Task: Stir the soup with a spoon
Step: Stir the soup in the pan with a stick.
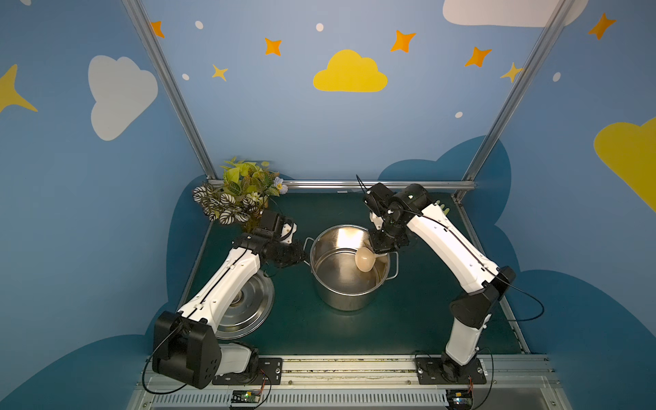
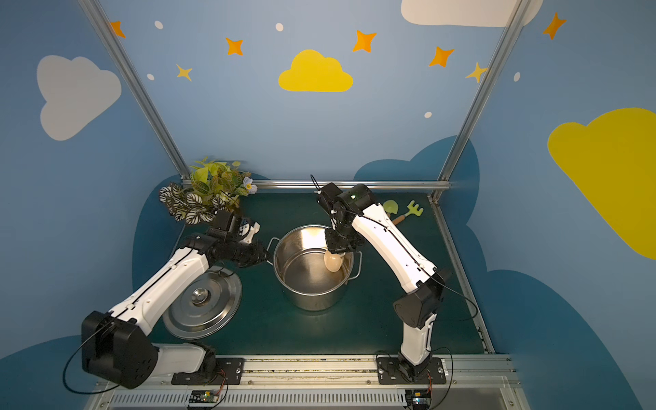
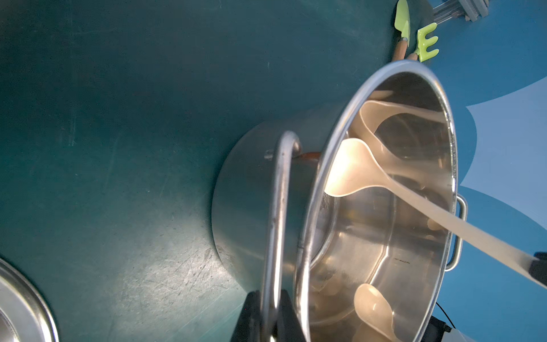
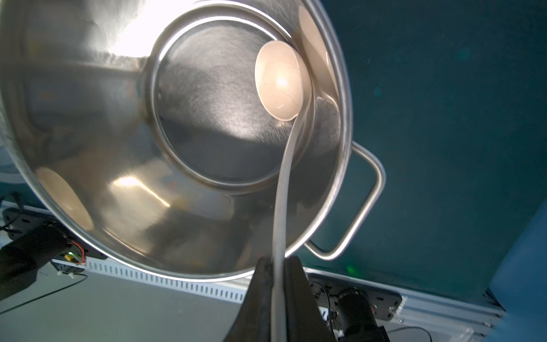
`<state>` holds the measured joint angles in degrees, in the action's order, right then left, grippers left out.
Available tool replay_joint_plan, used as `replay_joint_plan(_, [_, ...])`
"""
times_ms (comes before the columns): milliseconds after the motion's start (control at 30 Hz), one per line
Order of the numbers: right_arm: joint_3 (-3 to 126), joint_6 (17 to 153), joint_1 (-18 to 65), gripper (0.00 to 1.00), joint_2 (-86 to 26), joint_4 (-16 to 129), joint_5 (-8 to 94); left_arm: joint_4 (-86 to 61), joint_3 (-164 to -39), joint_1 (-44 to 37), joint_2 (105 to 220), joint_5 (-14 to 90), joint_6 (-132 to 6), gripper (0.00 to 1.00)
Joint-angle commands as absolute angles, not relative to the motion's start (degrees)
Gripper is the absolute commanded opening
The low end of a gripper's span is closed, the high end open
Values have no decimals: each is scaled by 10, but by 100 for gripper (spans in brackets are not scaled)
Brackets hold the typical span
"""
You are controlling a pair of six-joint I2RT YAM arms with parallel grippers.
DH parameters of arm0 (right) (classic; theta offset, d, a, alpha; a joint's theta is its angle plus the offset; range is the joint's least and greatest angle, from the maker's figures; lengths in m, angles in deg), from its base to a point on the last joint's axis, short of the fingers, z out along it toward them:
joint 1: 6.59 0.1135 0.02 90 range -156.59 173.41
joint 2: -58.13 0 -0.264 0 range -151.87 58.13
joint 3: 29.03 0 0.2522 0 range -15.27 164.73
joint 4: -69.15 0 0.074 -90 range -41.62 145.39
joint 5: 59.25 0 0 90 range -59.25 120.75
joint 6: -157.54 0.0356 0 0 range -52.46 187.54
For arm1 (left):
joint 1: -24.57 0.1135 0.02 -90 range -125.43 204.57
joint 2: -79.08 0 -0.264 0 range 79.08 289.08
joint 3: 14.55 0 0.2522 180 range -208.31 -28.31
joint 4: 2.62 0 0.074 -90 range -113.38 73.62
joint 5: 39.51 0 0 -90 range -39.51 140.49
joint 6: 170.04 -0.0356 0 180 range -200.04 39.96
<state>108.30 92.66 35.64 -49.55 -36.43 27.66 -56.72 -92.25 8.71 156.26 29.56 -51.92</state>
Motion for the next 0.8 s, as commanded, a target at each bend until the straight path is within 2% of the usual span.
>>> replay_joint_plan(0, [1141, 906, 356, 0, -538, -479, 295, -567, -915, 86, 1544, 283, -550, 3])
replay_joint_plan(333, [1278, 903, 395, 0, -637, -480, 372, -570, -915, 86, 1542, 280, -554, 3])
replay_joint_plan(567, [1265, 907, 449, 0, -624, -479, 383, -571, -922, 87, 1549, 282, -557, 3])
replay_joint_plan(767, [1195, 924, 481, 0, -571, -480, 359, -576, -929, 86, 1551, 285, -559, 3])
